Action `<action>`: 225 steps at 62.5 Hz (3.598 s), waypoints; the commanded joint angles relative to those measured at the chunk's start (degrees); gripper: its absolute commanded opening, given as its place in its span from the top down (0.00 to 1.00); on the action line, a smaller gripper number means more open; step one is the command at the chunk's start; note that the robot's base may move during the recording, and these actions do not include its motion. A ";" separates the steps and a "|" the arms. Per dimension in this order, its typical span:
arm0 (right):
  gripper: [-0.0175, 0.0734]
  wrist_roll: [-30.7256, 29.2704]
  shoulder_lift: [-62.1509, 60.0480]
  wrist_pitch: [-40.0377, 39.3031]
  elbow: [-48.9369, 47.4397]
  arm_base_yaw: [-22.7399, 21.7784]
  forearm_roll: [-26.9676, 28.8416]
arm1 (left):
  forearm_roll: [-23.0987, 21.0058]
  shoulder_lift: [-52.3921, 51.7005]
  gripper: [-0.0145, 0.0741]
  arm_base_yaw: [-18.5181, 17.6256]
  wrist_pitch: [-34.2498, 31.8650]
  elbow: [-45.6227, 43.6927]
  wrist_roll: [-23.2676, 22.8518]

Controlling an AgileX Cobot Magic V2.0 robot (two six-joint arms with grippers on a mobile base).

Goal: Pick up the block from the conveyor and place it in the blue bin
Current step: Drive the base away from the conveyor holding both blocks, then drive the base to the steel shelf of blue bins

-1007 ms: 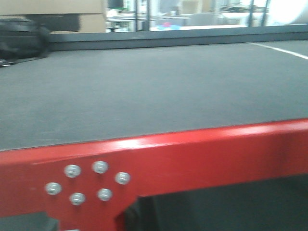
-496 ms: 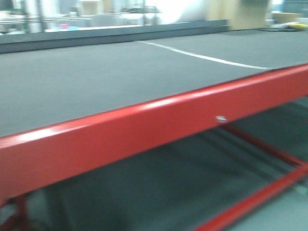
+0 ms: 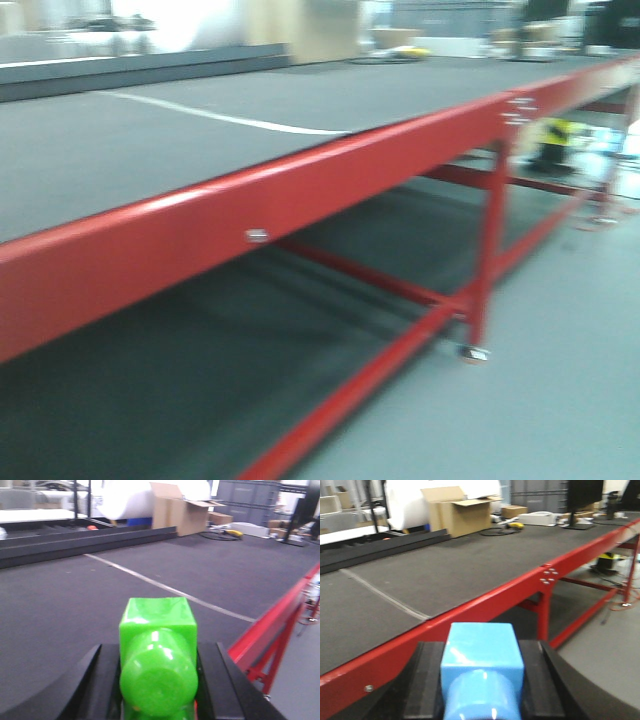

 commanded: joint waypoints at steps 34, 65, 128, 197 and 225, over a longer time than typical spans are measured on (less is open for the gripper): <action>0.99 -0.45 -0.21 -1.44 0.16 0.04 -0.53 | 0.12 -0.43 0.96 0.12 -1.09 -0.04 -0.11; 0.99 -0.45 -0.21 -1.44 0.16 0.04 -0.53 | 0.12 -0.43 0.96 0.12 -1.09 -0.04 -0.11; 0.99 -0.45 -0.21 -1.44 0.16 0.04 -0.53 | 0.12 -0.43 0.96 0.12 -1.09 -0.04 -0.11; 0.99 -0.45 -0.21 -1.57 0.16 0.04 -0.53 | 0.12 -0.43 0.96 0.12 -1.09 -0.04 -0.11; 0.99 -0.45 -0.21 -1.57 0.16 0.04 -0.53 | 0.12 -0.43 0.96 0.12 -1.09 -0.04 -0.11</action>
